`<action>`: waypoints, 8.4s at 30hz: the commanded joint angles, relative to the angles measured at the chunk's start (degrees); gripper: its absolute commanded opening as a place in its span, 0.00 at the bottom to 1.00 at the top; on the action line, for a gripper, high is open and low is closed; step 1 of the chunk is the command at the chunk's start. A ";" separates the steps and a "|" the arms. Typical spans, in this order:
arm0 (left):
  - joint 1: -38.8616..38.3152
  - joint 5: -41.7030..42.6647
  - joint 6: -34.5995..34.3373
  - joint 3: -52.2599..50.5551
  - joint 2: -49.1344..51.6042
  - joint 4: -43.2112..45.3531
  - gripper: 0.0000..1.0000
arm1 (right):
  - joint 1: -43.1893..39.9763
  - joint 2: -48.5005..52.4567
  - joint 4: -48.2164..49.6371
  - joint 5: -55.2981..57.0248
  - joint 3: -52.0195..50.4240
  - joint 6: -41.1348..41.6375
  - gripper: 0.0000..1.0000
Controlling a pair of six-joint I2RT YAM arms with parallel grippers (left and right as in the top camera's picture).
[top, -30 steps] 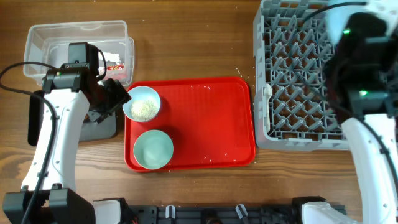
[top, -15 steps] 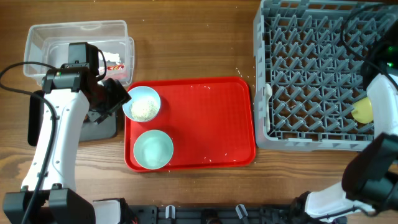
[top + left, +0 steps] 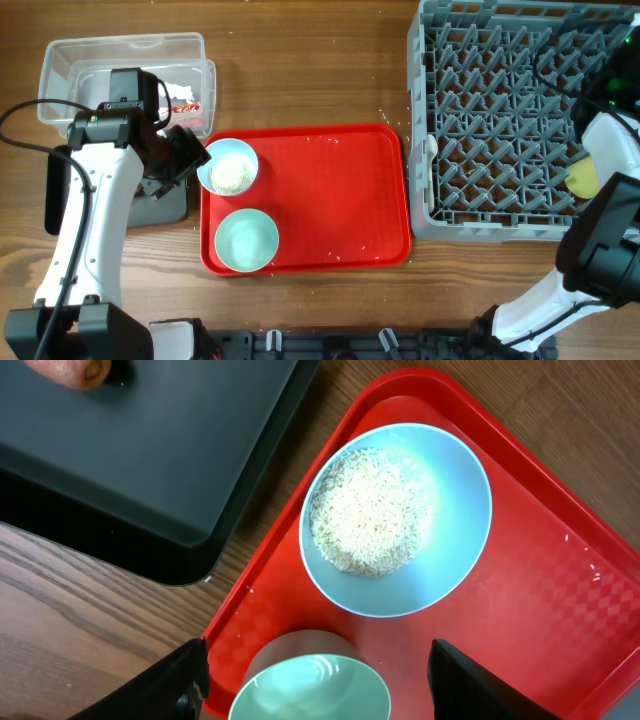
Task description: Sort waste into correct bins and load items into the dishwasher rack
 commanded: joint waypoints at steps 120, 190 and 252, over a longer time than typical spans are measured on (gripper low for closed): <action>0.20 -0.35 -0.13 0.00 0.44 2.64 0.85 | 23.47 -11.23 -42.69 -10.05 0.74 22.23 0.87; 22.75 46.42 27.67 -0.42 12.79 14.08 0.04 | 28.44 -27.61 -75.12 -66.36 0.74 29.33 0.73; 37.29 82.71 37.73 -0.87 29.38 3.72 0.04 | 28.44 -27.61 -81.81 -58.21 0.74 29.46 0.72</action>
